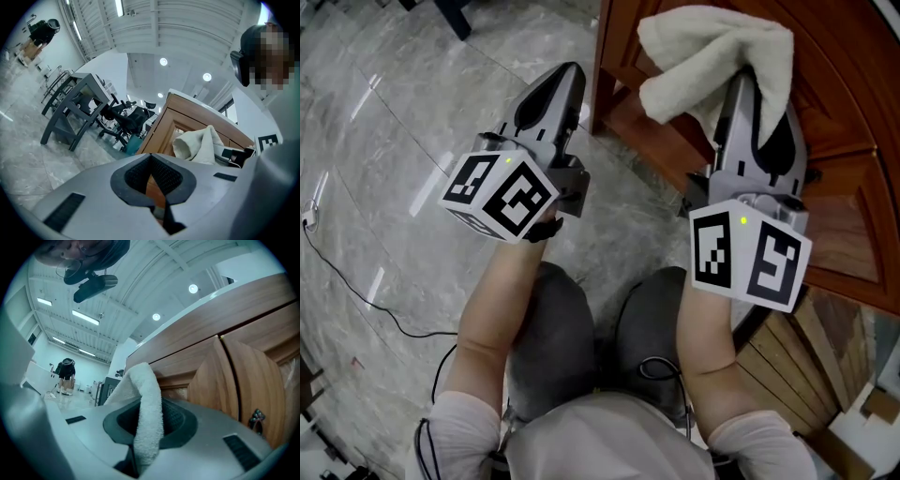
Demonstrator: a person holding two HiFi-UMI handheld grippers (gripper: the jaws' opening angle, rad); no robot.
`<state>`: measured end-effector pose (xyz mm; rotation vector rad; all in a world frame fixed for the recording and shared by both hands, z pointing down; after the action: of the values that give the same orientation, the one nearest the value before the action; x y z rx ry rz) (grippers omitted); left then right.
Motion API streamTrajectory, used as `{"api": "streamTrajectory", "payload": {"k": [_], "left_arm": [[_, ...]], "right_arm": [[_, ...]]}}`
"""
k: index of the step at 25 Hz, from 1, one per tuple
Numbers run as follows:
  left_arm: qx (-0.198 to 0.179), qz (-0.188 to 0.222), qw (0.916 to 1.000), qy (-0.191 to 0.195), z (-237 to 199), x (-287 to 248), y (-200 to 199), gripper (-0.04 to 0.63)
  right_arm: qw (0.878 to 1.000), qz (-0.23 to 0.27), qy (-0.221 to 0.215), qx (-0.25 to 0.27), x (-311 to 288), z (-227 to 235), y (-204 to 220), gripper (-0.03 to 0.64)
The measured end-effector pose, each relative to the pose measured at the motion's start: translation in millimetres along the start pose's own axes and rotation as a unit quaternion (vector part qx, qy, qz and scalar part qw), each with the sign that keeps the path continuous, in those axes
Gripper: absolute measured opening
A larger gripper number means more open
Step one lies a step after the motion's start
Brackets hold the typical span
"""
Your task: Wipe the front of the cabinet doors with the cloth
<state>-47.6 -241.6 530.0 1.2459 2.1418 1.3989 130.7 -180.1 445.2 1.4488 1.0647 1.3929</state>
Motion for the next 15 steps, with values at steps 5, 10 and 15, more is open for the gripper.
{"api": "streamTrajectory", "payload": {"k": [5, 10, 15], "left_arm": [[-0.001, -0.001, 1.0, 0.002, 8.2, 3.7, 3.2, 0.017], [-0.003, -0.005, 1.0, 0.002, 15.9, 8.5, 6.6, 0.017], [-0.005, -0.005, 1.0, 0.004, 17.4, 9.8, 10.4, 0.017]], "right_arm": [[1.0, -0.006, 0.002, -0.02, 9.4, 3.0, 2.8, 0.081], [0.999, -0.003, 0.011, -0.045, 15.7, 6.7, 2.3, 0.081], [0.998, -0.003, -0.005, -0.059, 8.2, -12.7, 9.1, 0.081]]}}
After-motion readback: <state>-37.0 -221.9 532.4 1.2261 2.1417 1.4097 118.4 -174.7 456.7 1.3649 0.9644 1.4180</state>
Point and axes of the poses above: the fingertips, and each gripper's own axes: x backward along the fingers, z to its right, y out of its underside, the point moved 3 cm from there along x, backward along the fingers, and after that the axes turned 5 degrees about z, right-handed, at the moved point
